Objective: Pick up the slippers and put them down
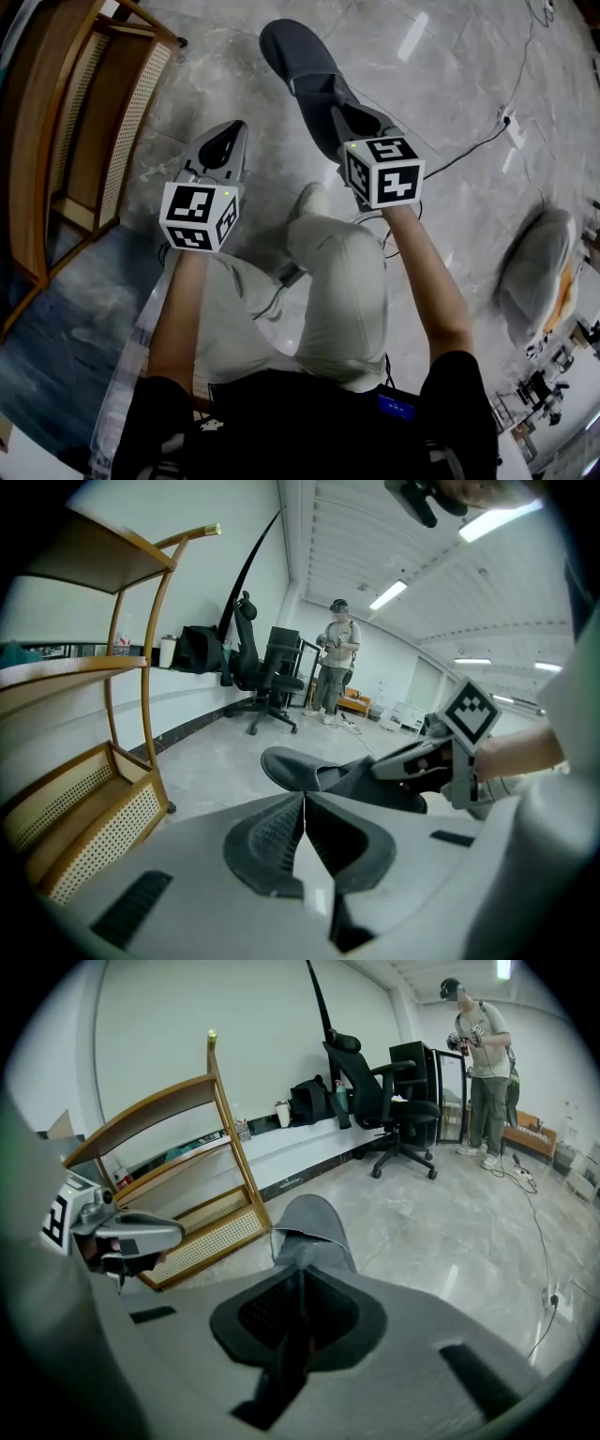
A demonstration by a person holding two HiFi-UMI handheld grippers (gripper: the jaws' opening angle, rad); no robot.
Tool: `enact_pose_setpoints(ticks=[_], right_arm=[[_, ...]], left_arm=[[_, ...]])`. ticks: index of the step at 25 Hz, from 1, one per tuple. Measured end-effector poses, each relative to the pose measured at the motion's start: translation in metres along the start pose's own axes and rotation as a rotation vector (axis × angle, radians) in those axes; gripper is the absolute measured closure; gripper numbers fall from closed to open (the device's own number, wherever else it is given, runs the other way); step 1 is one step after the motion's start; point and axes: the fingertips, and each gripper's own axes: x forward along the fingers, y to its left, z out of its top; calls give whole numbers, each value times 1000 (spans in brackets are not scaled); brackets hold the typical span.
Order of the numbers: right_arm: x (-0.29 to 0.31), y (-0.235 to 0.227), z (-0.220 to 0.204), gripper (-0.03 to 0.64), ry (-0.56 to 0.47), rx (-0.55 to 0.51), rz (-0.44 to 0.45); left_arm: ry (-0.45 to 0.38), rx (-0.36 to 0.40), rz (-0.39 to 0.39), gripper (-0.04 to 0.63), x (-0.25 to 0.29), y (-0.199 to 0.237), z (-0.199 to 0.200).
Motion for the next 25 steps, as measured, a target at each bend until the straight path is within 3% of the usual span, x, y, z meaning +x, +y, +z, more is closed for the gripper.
enact_pose_setpoints(ticks=[12,25], right_arm=[[49,-14,-43,604,-42,-34,-12],[90,-11,-78,604,-43,-46,11]], left_arm=[[-64,65,-12,589,33,14,-37],[-45,85,-10,589,49,26,-83]])
